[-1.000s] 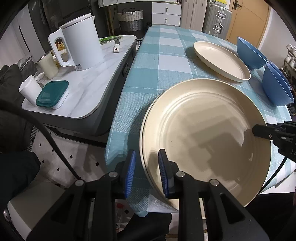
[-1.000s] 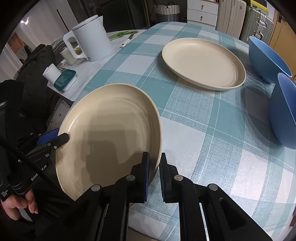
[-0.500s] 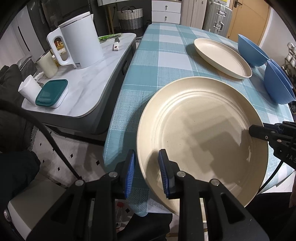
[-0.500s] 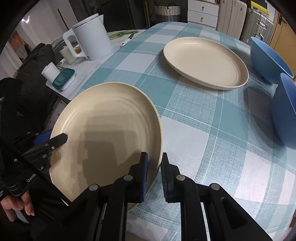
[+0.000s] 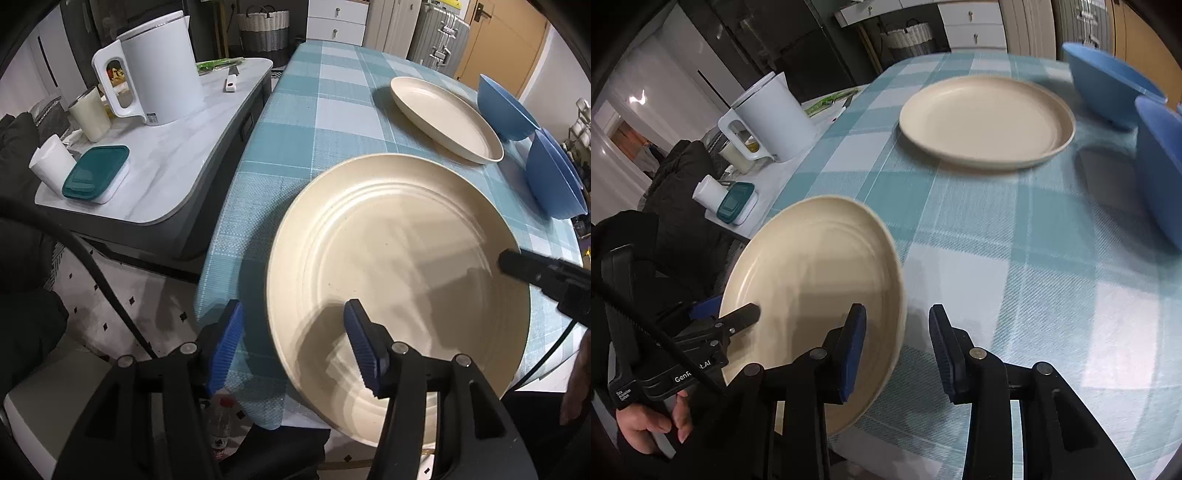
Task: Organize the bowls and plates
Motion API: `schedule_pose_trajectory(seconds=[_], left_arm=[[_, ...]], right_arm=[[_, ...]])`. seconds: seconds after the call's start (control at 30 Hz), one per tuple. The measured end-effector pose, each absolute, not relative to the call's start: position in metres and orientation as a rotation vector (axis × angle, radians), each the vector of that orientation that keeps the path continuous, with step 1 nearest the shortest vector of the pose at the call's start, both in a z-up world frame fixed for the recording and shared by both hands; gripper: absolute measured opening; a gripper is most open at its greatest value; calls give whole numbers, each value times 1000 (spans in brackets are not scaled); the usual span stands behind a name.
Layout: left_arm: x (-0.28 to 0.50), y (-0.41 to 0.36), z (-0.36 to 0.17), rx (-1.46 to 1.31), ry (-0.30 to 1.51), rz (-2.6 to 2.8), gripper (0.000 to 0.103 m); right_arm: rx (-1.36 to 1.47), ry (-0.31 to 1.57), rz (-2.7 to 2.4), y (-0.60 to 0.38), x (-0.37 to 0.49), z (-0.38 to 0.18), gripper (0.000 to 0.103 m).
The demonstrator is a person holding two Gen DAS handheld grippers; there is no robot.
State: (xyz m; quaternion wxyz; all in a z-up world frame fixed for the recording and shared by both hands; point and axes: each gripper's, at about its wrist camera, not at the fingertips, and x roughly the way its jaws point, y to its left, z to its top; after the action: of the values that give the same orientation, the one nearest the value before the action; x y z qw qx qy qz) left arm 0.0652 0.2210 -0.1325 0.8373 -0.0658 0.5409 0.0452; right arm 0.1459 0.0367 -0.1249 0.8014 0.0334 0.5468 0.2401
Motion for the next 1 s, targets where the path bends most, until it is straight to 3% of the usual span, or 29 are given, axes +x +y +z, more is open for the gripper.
schedule_pose_trajectory(seconds=[0.53, 1.0], left_arm=[[71, 213, -136, -265, 1169, 16, 63], [93, 155, -134, -195, 1177, -75, 63]], right_arm=[[139, 1217, 573, 39, 145, -142, 36], [128, 1163, 475, -20, 146, -138, 36]])
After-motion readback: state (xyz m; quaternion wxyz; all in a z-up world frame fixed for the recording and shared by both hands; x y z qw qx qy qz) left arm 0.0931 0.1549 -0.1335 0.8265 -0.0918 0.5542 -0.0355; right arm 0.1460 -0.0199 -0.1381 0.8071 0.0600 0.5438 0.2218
